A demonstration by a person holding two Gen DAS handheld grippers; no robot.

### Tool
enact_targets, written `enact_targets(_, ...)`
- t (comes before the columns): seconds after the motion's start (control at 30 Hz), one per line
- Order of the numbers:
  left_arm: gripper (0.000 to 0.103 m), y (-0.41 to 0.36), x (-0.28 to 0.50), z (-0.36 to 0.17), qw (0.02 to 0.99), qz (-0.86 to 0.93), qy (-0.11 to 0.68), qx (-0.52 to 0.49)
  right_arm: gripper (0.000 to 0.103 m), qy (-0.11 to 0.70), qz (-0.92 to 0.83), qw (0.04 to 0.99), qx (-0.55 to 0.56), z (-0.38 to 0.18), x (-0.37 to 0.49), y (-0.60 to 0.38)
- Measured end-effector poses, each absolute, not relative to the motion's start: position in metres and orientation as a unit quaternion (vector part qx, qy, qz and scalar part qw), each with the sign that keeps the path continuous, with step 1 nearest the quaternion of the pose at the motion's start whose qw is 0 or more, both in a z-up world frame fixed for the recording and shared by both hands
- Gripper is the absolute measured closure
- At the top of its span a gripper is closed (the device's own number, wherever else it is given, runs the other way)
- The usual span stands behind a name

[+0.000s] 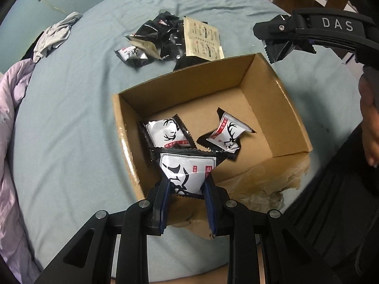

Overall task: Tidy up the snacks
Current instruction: 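Carry the white packet into the box with the left tool and open it, then lower the black packet into the box with the right tool and open it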

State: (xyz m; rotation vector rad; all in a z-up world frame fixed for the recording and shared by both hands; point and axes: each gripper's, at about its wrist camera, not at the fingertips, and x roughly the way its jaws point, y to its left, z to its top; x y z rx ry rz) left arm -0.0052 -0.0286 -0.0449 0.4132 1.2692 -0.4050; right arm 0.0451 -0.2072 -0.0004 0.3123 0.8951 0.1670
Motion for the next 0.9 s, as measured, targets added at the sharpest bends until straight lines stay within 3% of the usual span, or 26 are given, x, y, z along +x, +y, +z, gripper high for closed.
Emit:
enact_targets(0.37,0.07,-0.026,0.004,-0.053,0.762,-0.175,0.598,0.179,0.066,0.431,0.083,0.888,0.14,-0.003,0.045,-0.206)
enact_targets(0.43,0.063,-0.027,0.003,-0.051,0.762,-0.18,0.597,0.176,0.066,0.432,0.082,0.887,0.14,-0.003,0.046,-0.205)
enact_targets(0.5,0.046,-0.029,0.0,-0.044,0.77,-0.181,0.584,0.179,0.066,0.432,0.081,0.887,0.139,-0.003,0.046,-0.205)
enact_targets(0.63,0.033,-0.029,-0.003,-0.021,0.798,-0.184,0.545,0.182,0.066,0.43,0.082,0.889,0.137,-0.003,0.046,-0.203)
enact_targets(0.7,0.022,-0.027,0.001,-0.011,0.812,-0.177,0.529,0.173,0.066,0.431,0.079,0.888,0.138,-0.003,0.046,-0.201)
enact_targets(0.9,0.021,-0.003,0.019,0.003,0.834,-0.137,0.516,0.142,0.066,0.433,0.099,0.887,0.127,-0.003,0.043,-0.191)
